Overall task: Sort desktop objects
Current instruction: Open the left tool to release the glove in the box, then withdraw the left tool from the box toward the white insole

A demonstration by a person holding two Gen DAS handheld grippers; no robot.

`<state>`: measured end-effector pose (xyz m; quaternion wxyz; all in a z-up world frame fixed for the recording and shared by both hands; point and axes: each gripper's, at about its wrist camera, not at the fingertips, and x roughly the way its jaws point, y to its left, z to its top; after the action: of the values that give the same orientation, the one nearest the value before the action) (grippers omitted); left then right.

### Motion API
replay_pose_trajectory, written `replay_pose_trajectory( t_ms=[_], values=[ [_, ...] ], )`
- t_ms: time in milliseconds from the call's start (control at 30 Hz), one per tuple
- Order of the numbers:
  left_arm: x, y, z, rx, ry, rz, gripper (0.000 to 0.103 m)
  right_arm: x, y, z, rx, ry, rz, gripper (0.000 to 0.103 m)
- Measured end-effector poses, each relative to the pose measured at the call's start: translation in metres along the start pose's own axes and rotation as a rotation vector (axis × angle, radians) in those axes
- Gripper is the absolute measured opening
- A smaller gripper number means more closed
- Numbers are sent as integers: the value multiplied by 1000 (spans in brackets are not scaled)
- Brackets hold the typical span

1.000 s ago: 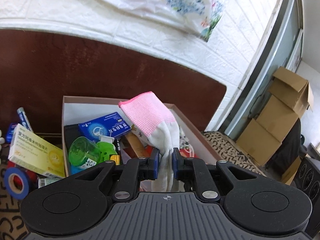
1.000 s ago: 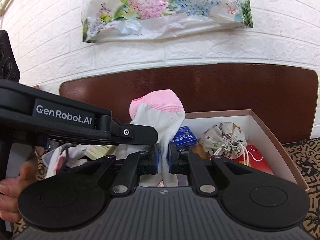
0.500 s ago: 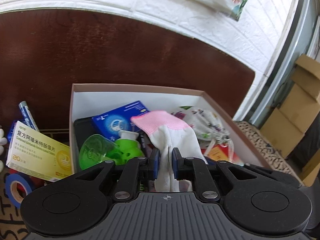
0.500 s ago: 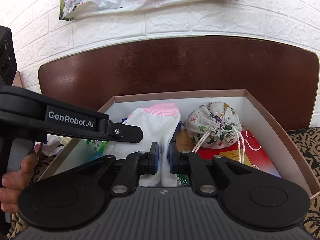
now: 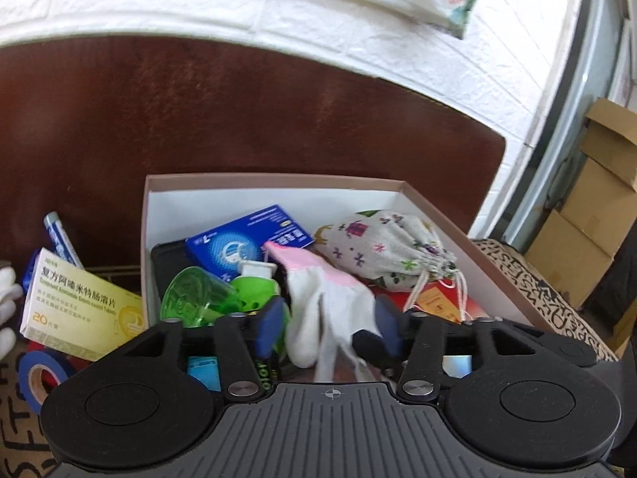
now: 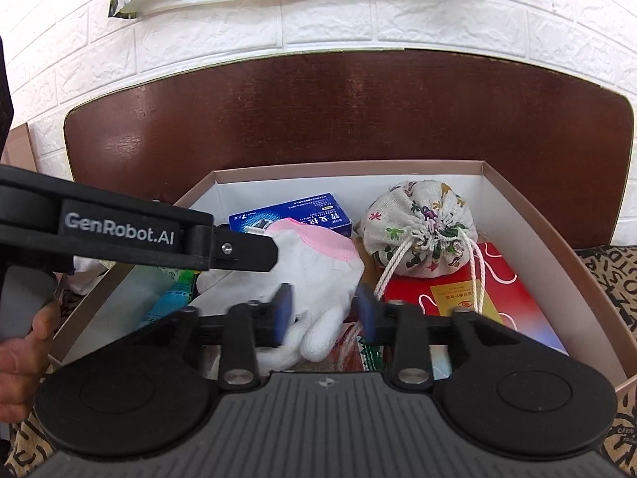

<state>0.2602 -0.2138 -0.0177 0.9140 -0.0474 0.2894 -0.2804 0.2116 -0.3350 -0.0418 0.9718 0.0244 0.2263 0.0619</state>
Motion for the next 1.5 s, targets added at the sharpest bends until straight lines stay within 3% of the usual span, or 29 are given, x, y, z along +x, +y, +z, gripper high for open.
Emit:
replay_pose_trajectory(
  t_ms=[33, 133, 233, 300, 367, 833, 1500],
  values=[
    [-3, -3, -1, 17, -13, 2, 83, -2, 1, 0, -6, -3, 0, 51],
    [-11, -12, -4, 64, -61, 39, 97, -7, 3, -1, -19, -19, 8, 66],
    [-17, -16, -5, 82, -63, 34, 99, -12, 4, 0, -13, -36, 25, 81],
    [-22, -16, -6, 74, -57, 27, 100, -15, 5, 0, -9, -42, 26, 96],
    [-27, -17, -9, 65, -56, 28, 103, -19, 6, 0, -12, -49, 34, 101],
    [-53, -36, -29, 43, -11, 23, 103, -49, 24, -4, -32, -47, 47, 103],
    [-133, -54, -57, 23, -73, 62, 103, -115, 48, -14, -31, -73, 59, 103]
  ],
)
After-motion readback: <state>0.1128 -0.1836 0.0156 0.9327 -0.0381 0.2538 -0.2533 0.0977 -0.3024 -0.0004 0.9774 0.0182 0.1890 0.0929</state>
